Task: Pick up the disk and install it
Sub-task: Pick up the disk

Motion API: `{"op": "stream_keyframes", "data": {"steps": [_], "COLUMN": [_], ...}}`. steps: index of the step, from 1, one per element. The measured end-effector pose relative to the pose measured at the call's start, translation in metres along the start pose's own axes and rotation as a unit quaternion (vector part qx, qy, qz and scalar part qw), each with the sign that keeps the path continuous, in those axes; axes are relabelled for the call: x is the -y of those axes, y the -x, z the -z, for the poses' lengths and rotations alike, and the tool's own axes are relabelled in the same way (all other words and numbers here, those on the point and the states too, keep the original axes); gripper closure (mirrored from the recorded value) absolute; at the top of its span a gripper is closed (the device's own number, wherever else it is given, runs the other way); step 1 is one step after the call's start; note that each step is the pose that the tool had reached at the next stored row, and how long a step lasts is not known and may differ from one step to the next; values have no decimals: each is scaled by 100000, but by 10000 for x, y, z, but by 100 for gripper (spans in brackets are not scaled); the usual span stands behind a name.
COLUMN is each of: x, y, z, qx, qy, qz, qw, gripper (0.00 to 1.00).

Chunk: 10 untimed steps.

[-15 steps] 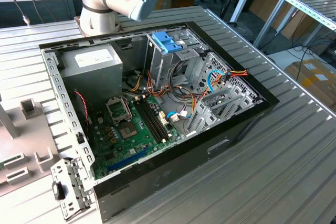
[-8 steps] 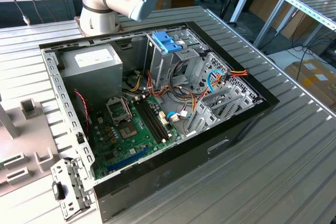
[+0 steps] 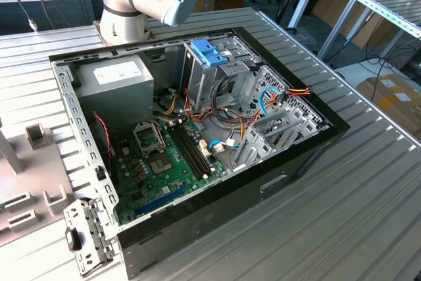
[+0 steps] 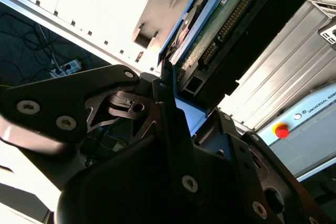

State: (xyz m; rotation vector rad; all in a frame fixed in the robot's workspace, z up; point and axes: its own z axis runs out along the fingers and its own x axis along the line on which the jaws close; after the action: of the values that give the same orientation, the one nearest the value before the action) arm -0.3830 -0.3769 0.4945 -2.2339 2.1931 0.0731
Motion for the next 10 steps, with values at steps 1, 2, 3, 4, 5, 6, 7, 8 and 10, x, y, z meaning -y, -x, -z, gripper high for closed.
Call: {"op": "stream_keyframes", "data": {"steps": [1,2,3,4,5,6,7,8,10], "x": [2,4,5,7,8,10,12,13,18], "y": [-1,-2,-3,-4,-5,-6,-7,-7,-10], "z": [0,0,0,0,0,0,0,0,0], "qx": [2,1,-1,1,0,2,0,1,1], "qy": [0,-1,2,1,3,1,2,3,2], "qz": [1,1,-2,-1,-1,1,1,0,2], "qw": [100000,100000,100000,100000,100000,100000,100000,100000,100000], "gripper": [63,63,63,63,63,63,63,63,63]}}
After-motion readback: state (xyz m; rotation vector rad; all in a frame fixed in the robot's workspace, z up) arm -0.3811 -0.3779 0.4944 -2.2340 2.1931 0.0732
